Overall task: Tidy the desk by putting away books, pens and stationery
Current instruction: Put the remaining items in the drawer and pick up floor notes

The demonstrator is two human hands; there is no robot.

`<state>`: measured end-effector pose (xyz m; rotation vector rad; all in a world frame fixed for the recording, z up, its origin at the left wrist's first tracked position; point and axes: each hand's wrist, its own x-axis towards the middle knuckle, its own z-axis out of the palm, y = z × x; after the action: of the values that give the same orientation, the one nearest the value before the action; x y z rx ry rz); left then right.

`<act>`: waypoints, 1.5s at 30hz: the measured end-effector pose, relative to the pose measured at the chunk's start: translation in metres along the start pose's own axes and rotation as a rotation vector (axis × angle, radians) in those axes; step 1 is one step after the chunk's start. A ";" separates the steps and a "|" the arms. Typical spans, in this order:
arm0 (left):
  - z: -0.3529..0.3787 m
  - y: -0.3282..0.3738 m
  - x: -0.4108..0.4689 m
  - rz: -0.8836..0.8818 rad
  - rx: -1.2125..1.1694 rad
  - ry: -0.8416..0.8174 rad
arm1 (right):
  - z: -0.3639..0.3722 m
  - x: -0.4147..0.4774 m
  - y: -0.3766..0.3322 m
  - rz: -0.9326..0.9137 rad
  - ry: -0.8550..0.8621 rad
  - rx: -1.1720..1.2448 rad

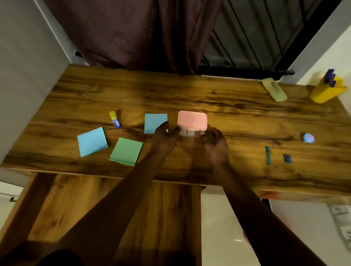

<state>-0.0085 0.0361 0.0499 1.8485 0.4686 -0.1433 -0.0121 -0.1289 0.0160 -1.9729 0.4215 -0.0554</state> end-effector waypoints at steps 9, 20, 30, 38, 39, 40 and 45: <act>0.026 -0.014 0.015 0.045 -0.118 -0.012 | 0.009 0.026 0.011 -0.046 0.072 0.112; -0.084 -0.084 -0.084 0.093 -0.194 0.018 | 0.027 -0.117 -0.007 -0.018 -0.044 -0.022; -0.217 -0.209 -0.153 -0.038 -0.253 0.187 | 0.145 -0.246 -0.012 0.149 -0.386 -0.046; -0.267 -0.258 -0.121 -0.316 -0.486 0.363 | 0.262 -0.257 -0.019 0.233 -0.534 -0.002; -0.272 -0.262 -0.113 -0.340 -0.509 0.378 | 0.275 -0.255 -0.019 0.226 -0.519 -0.011; -0.276 -0.266 -0.104 -0.357 -0.531 0.395 | 0.286 -0.253 -0.019 0.221 -0.512 -0.017; -0.290 -0.281 -0.070 -0.368 -0.617 0.385 | 0.322 -0.241 -0.024 0.266 -0.510 0.016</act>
<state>-0.2195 0.3617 -0.0812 1.1669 0.9986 0.1078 -0.1582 0.2370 -0.0656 -1.8150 0.3382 0.5985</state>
